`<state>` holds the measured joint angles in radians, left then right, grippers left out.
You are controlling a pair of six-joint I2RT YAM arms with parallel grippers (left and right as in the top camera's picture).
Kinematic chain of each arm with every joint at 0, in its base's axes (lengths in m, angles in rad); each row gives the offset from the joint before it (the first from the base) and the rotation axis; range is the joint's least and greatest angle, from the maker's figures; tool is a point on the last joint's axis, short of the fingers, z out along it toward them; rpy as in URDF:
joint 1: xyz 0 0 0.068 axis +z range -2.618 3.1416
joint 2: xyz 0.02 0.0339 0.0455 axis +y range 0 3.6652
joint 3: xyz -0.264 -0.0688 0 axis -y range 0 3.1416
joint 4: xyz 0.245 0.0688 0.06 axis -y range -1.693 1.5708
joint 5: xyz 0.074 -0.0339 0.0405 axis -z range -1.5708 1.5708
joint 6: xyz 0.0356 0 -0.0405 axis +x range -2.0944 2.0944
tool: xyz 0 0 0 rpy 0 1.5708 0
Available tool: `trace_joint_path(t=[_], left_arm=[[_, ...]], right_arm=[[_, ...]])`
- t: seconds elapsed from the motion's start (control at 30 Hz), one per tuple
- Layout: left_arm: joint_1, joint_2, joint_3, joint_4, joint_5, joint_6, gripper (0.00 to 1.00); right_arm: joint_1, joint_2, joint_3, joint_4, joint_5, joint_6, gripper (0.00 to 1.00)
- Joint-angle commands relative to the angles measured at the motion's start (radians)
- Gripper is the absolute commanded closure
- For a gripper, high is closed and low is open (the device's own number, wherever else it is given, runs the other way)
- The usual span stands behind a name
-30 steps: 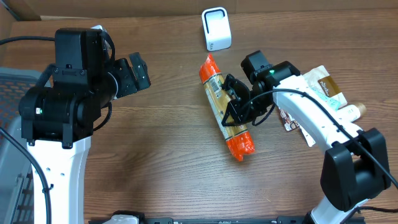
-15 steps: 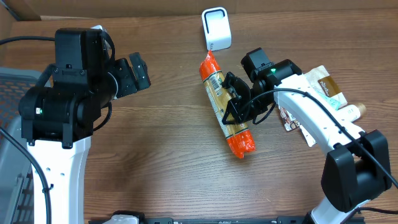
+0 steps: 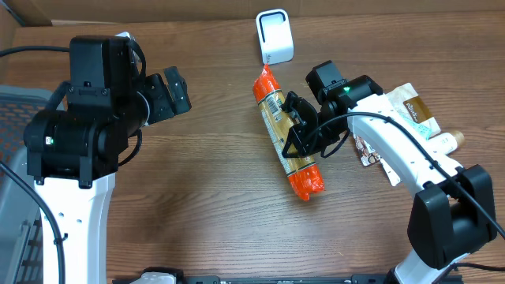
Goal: Scan the item barcode
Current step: 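Lift the pasta pack upright with the right gripper, red cap up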
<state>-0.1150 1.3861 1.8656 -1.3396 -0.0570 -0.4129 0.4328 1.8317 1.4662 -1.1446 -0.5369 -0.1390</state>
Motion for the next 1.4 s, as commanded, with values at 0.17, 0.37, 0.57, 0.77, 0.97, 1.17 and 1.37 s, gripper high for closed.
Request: trace_joint_path(t=[0.17, 0.37, 0.57, 0.77, 0.97, 1.17, 1.37], left_arm=[[0.003, 0.002, 0.015, 0.001, -0.005, -0.006, 0.0], [0.003, 0.002, 0.015, 0.001, -0.005, -0.006, 0.01], [0.003, 0.002, 0.015, 0.001, -0.005, -0.006, 0.0], [0.003, 0.002, 0.015, 0.001, -0.005, -0.006, 0.0], [0.003, 0.002, 0.015, 0.001, -0.005, -0.006, 0.0], [0.003, 0.002, 0.015, 0.001, -0.005, -0.006, 0.0], [0.003, 0.002, 0.015, 0.001, -0.005, -0.006, 0.0]], right_arm=[[-0.003, -0.069, 0.055, 0.01, 0.039, 0.01, 0.96], [-0.002, -0.069, 0.098, -0.025, 0.208, 0.095, 0.96], [-0.002, -0.069, 0.144, -0.076, 0.301, 0.118, 0.96], [-0.002, -0.069, 0.144, -0.076, 0.312, 0.117, 0.96], [-0.002, -0.069, 0.144, -0.088, 0.312, 0.117, 0.96], [-0.002, -0.069, 0.144, -0.088, 0.313, 0.117, 0.96], [-0.002, -0.069, 0.144, -0.096, 0.328, 0.117, 0.96]])
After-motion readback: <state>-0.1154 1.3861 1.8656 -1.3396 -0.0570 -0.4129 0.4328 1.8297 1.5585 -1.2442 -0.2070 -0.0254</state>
